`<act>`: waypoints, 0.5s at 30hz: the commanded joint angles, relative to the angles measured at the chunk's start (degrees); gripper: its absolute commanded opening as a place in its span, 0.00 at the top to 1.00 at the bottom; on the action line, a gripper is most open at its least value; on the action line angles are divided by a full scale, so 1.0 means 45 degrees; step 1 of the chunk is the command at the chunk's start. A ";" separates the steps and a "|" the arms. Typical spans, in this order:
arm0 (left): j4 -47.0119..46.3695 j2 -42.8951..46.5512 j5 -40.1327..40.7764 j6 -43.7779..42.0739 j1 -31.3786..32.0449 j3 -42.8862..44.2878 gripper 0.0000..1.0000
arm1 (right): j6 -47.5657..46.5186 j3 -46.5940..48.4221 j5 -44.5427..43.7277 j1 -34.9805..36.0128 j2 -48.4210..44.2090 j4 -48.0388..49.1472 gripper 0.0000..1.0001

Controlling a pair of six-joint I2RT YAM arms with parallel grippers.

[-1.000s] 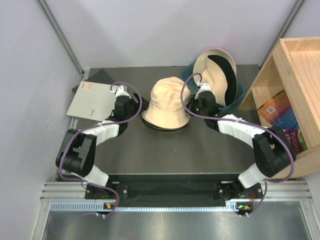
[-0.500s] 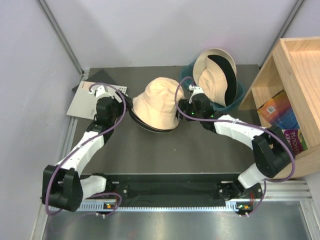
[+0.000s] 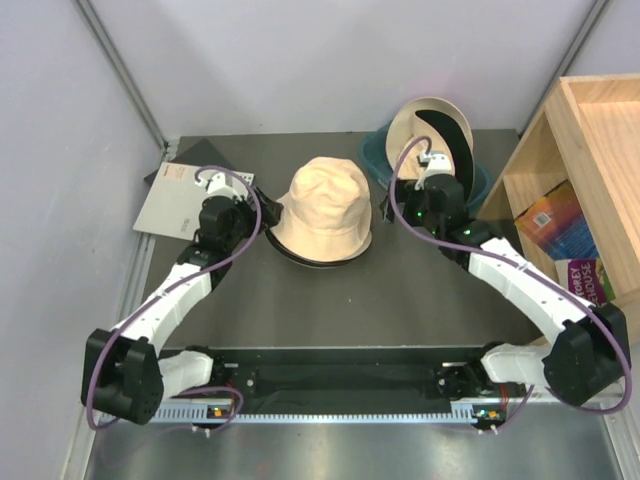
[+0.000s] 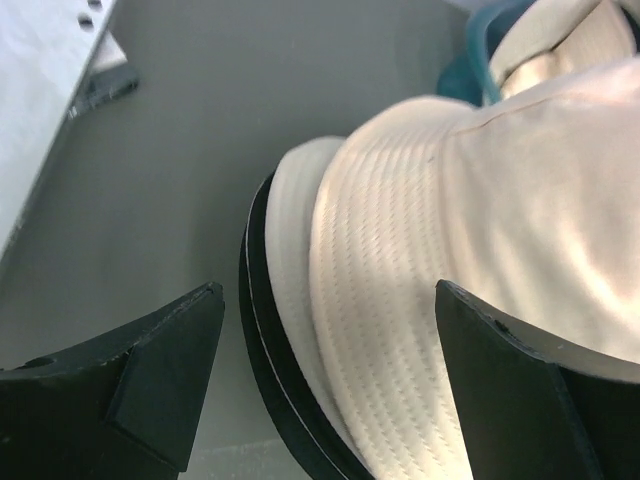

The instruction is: Stack the hats

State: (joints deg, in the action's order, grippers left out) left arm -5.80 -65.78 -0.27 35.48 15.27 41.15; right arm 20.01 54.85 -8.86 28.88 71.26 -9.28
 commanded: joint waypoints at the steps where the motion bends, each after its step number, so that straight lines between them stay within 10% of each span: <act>1: -0.0644 -0.0675 -0.0643 0.0318 0.0298 -0.0451 0.10 | -0.0578 0.0896 -0.0355 -0.1260 0.0061 -0.0146 0.06; 15: 0.2264 0.1355 0.1778 -0.1360 0.0416 0.0191 0.05 | -0.0990 0.4061 -0.2991 -0.3605 0.5508 -0.0263 0.07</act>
State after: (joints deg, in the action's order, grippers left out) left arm 0.01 -61.95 4.21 33.52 17.04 38.15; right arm 16.01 69.28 -18.37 16.12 91.94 -10.79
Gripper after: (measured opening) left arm 0.942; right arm 0.933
